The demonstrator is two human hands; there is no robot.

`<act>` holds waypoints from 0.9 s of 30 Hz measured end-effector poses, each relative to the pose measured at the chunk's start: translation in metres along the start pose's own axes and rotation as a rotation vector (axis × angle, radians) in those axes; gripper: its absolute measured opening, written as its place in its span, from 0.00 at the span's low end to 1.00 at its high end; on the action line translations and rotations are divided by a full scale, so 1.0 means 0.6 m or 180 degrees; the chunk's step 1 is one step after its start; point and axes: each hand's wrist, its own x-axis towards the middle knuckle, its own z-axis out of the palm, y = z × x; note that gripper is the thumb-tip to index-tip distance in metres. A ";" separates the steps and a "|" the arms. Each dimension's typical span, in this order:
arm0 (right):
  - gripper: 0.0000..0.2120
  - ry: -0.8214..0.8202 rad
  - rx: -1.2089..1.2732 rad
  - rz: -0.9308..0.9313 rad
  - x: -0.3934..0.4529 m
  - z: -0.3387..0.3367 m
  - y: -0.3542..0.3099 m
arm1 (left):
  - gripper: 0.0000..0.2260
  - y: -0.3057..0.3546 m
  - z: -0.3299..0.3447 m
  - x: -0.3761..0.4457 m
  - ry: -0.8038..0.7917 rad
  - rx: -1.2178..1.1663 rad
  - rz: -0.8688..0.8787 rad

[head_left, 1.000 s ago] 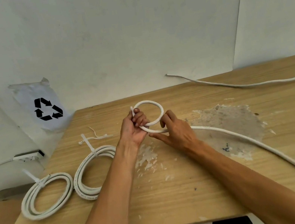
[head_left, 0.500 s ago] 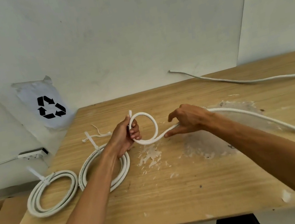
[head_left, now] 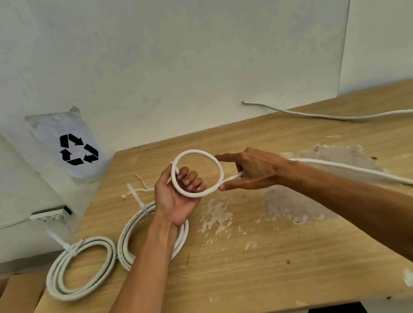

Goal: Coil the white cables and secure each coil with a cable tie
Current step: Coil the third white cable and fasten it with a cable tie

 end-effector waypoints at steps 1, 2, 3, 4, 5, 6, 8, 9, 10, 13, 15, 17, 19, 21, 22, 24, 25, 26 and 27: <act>0.42 0.0004 0.0102 0.0035 0.001 0.002 -0.001 | 0.19 0.000 0.002 -0.002 -0.0022 -0.0081 0.0073; 0.40 0.0062 0.0255 0.0078 0.001 0.006 -0.002 | 0.19 0.000 0.005 -0.003 -0.0070 -0.0204 0.0131; 0.40 0.0144 0.0413 0.0114 0.003 0.011 -0.004 | 0.19 0.000 0.010 -0.005 -0.0140 -0.0329 0.0173; 0.39 0.0211 0.0528 0.0152 0.005 0.017 -0.006 | 0.19 -0.001 0.014 -0.006 -0.0191 -0.0400 0.0205; 0.40 0.0253 0.0567 0.0189 0.006 0.021 -0.008 | 0.19 -0.002 0.017 -0.005 -0.0203 -0.0393 0.0246; 0.39 0.0265 0.0554 0.0231 0.007 0.025 -0.010 | 0.19 -0.003 0.019 -0.005 -0.0196 -0.0350 0.0299; 0.38 0.0213 0.0548 0.0336 0.011 0.027 -0.010 | 0.20 -0.008 0.023 -0.005 -0.0219 -0.0346 0.0397; 0.37 0.0186 0.0570 0.0400 0.013 0.026 -0.009 | 0.21 -0.010 0.024 -0.005 -0.0214 -0.0385 0.0450; 0.37 0.0191 0.0588 0.0470 0.012 0.025 -0.007 | 0.22 -0.013 0.027 -0.005 -0.0184 -0.0409 0.0503; 0.39 0.0241 0.0559 0.0633 0.006 0.033 -0.002 | 0.26 -0.013 0.043 -0.001 0.0050 -0.0200 0.0645; 0.35 0.0161 0.0672 0.0717 -0.003 0.041 -0.001 | 0.28 -0.006 0.059 0.002 0.0285 0.0136 0.0720; 0.31 -0.0095 0.0920 0.0791 -0.014 0.041 0.011 | 0.28 0.013 0.068 0.003 0.0572 0.0498 0.0814; 0.31 -0.0366 0.1111 0.0847 -0.032 0.031 0.034 | 0.28 0.039 0.069 0.001 0.0740 0.0949 0.0866; 0.29 -0.0617 0.1404 0.0913 -0.047 0.014 0.057 | 0.28 0.059 0.065 -0.003 0.0766 0.1500 0.0856; 0.28 -0.0767 0.1612 0.0956 -0.049 0.002 0.064 | 0.28 0.064 0.062 -0.007 0.0750 0.1797 0.0841; 0.26 -0.1053 0.1817 0.1037 -0.040 -0.026 0.070 | 0.27 0.058 0.061 -0.014 0.0656 0.2409 0.0820; 0.26 -0.1162 0.1789 0.1086 -0.033 -0.039 0.070 | 0.26 0.050 0.063 -0.018 0.0587 0.2726 0.0819; 0.26 -0.1257 0.1721 0.1132 -0.026 -0.050 0.069 | 0.26 0.042 0.065 -0.022 0.0517 0.3032 0.0834; 0.26 -0.1340 0.1636 0.1176 -0.019 -0.059 0.067 | 0.25 0.034 0.067 -0.028 0.0451 0.3294 0.0845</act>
